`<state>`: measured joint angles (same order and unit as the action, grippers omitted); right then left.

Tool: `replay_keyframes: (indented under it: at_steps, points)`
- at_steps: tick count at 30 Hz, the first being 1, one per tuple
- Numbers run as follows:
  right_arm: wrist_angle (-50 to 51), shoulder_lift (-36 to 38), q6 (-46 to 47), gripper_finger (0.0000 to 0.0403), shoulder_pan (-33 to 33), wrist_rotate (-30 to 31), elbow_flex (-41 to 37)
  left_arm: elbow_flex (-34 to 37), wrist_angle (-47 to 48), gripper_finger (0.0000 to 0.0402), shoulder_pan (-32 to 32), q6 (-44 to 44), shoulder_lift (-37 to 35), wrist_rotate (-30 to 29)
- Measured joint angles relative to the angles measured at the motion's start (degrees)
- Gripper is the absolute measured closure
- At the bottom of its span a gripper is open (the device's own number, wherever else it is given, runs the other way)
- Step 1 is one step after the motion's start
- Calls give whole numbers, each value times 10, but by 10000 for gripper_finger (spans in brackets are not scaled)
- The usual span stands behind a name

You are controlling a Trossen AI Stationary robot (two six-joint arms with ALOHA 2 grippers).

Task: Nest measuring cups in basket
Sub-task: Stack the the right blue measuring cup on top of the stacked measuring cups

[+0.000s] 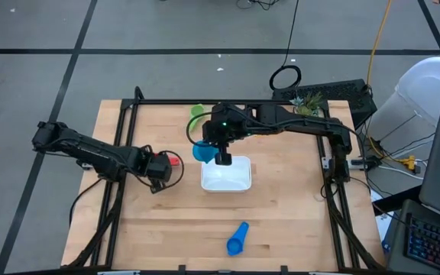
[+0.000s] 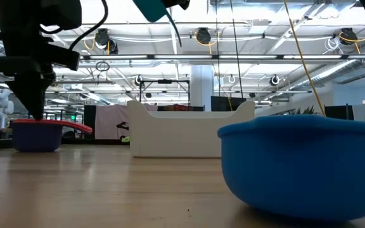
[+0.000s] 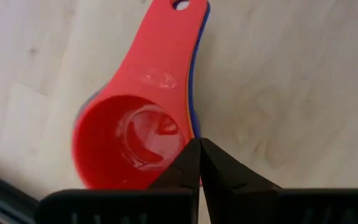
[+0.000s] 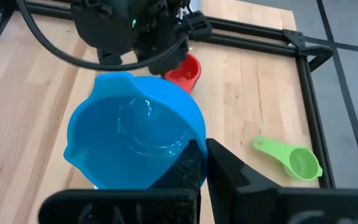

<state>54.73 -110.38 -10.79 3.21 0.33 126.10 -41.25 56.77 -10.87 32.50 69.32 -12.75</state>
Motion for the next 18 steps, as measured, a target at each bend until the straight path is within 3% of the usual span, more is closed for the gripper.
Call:
replay_keyframes:
  at_steps: [4, 7, 18]
  points:
    - [3, 1, 0, 403, 1, 1, 0, -1, -1, 388, -1, -4, 0, 67]
    - [4, 0, -4, 403, 1, 1, 0, -4, -1, 364, -9, -4, 0, 83]
    - [17, 1, -5, 403, 1, 16, 0, -5, 0, 185, -14, -4, 0, 67]
